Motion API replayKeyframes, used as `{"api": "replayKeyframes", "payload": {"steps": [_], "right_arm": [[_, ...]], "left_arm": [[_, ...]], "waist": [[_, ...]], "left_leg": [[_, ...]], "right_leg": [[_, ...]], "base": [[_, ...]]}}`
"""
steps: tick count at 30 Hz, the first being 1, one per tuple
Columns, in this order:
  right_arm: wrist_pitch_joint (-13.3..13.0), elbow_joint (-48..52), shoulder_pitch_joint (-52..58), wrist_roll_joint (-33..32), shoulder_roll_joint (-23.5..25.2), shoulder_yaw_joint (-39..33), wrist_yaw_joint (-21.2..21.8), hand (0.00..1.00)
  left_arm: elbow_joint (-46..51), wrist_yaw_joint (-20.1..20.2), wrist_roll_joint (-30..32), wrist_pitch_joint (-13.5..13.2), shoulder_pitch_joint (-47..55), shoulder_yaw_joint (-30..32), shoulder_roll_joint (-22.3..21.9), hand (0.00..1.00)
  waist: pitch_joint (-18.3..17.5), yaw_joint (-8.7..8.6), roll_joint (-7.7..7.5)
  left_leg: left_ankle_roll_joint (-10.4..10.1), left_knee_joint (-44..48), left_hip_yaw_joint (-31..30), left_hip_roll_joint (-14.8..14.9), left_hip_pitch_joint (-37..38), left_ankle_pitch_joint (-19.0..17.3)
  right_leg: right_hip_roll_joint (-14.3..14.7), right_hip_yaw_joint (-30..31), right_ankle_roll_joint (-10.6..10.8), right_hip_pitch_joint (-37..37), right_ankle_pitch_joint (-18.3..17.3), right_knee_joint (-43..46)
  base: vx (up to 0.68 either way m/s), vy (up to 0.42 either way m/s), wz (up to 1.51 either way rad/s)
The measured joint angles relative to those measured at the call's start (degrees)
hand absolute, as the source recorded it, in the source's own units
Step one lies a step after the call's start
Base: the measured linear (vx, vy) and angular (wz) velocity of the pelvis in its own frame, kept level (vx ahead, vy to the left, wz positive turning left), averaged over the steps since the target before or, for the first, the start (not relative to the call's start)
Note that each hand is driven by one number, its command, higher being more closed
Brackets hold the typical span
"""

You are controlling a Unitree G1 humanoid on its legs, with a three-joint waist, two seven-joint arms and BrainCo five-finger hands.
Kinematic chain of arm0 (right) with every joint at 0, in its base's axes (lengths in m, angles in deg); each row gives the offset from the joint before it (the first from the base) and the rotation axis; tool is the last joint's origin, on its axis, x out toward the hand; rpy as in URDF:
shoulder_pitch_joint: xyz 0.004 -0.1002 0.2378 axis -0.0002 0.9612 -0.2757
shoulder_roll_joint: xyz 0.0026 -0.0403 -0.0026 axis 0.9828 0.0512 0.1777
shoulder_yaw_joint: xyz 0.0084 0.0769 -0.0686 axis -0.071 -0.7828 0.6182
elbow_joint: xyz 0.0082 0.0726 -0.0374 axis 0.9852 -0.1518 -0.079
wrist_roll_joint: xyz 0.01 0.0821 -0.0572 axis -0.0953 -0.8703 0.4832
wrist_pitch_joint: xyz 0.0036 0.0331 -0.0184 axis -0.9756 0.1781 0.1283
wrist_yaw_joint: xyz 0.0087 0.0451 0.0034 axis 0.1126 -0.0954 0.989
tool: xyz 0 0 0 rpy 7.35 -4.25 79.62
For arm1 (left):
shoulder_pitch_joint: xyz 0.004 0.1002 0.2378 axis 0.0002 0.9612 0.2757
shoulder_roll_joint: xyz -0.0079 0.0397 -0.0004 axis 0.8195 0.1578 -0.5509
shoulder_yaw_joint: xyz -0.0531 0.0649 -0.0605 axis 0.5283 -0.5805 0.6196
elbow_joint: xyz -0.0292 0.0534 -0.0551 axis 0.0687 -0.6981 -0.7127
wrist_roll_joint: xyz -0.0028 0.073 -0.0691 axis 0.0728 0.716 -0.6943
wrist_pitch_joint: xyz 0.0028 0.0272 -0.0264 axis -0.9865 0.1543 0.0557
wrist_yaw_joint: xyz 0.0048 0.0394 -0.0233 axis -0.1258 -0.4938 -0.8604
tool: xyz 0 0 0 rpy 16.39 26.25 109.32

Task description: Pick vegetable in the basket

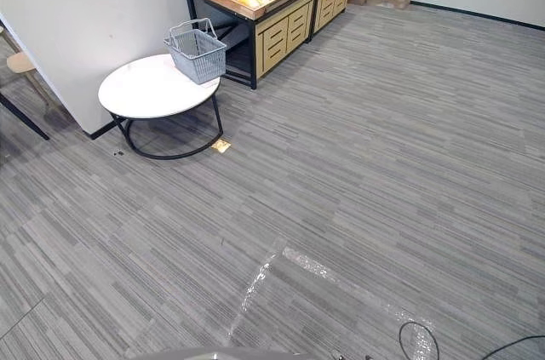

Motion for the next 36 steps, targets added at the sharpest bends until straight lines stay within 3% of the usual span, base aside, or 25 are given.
{"api": "replayKeyframes", "payload": {"steps": [10,15,23,36], "right_arm": [[0.0,-0.1,-2.1,2.1,0.1,0.1,-0.7,0.00],[-0.2,-0.1,-1.9,0.8,0.1,0.1,0.1,0.00],[-2.6,-1.7,-1.2,-8.0,0.0,0.1,6.9,0.00],[-2.9,-1.9,-1.1,-7.4,0.1,0.1,6.8,0.00]], "left_arm": [[-0.1,-3.0,0.2,-2.1,-0.5,-0.1,-0.1,0.00],[-0.1,-2.0,0.1,-3.7,-0.3,-0.1,-0.2,0.00],[-0.1,0.0,0.1,-2.1,-0.4,0.0,0.1,0.00],[-0.4,-0.1,0.2,-1.6,-0.6,0.0,0.1,0.00]], "waist": [[1.6,0.06,0.09],[1.7,0.09,0.02],[1.8,0.02,-0.19],[2.2,-0.04,-0.67]], "left_leg": [[-0.1,-0.4,0.2,0.3,0.7,-0.1],[0.0,-0.4,0.3,0.3,0.9,0.0],[0.0,-0.4,0.3,0.3,1.0,0.0],[-0.2,-0.5,0.5,0.3,1.6,-0.1]], "right_leg": [[0.3,-0.6,0.3,1.0,-0.1,-0.6],[0.3,-0.7,0.5,1.1,-0.1,-0.6],[0.3,-0.8,0.2,1.4,0.1,-1.1],[0.4,-0.7,0.4,2.3,0.2,-1.7]], "base": [[-0.01,-0.022,0.01],[-0.05,-0.019,-0.01],[0.00,0.000,0.00],[0.00,0.000,0.00]]}}
